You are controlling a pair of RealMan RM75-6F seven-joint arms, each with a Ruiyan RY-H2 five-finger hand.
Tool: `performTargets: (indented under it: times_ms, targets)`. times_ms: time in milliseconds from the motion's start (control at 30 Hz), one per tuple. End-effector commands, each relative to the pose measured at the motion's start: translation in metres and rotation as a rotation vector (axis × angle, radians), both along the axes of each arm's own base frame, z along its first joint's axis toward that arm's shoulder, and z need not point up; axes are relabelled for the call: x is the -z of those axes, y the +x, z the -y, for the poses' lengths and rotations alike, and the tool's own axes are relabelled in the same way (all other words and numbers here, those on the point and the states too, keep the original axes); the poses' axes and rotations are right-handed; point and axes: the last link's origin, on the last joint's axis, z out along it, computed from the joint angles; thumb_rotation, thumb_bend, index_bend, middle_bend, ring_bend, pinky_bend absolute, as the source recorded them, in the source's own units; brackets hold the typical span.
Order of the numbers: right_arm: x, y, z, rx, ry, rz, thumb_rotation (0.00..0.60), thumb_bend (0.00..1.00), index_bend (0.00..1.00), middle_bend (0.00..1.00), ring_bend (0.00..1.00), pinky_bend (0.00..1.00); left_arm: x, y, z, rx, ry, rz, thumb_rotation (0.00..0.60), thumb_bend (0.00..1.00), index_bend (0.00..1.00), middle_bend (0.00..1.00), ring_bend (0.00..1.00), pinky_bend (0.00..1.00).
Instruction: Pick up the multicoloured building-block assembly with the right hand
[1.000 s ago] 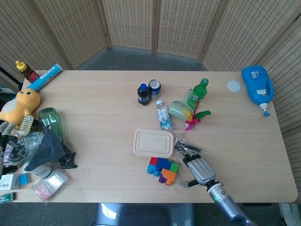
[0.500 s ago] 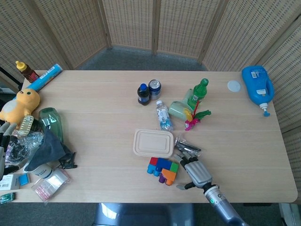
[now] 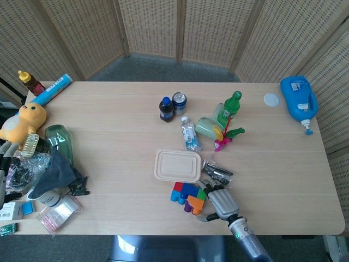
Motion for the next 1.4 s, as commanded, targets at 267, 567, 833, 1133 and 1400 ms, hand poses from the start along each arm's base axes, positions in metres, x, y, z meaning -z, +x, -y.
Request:
performTargets:
  times_ms: [267, 567, 833, 1133, 1400]
  targets:
    - [0.009, 0.004, 0.003, 0.034, -0.070, -0.012, 0.350, 0.00, 0.00, 0.00, 0.00, 0.00, 0.000, 0.001, 0.000, 0.002, 0.001, 0.001, 0.600, 0.00, 0.00, 0.00, 0.00, 0.00]
    - [0.019, 0.005, 0.001, 0.054, -0.169, 0.030, 0.427, 0.00, 0.00, 0.00, 0.00, 0.00, 0.000, 0.000, 0.000, -0.002, -0.002, 0.002, 0.600, 0.00, 0.00, 0.00, 0.00, 0.00]
    - [0.018, 0.009, -0.005, 0.072, -0.187, 0.068, 0.599, 0.00, 0.00, 0.00, 0.01, 0.27, 0.001, 0.000, 0.000, 0.001, -0.003, 0.003, 0.600, 0.00, 0.00, 0.00, 0.00, 0.00]
    - [0.019, 0.020, -0.009, 0.054, -0.217, 0.104, 0.600, 0.00, 0.14, 0.21, 0.25, 0.43, 0.000, 0.000, 0.000, 0.001, -0.002, 0.006, 0.600, 0.00, 0.00, 0.00, 0.00, 0.00]
    - [0.017, 0.024, -0.007, 0.044, -0.272, 0.113, 0.600, 0.00, 0.38, 0.39, 0.37, 0.51, -0.001, 0.000, -0.001, 0.001, 0.003, 0.012, 0.600, 0.00, 0.00, 0.00, 0.00, 0.00]
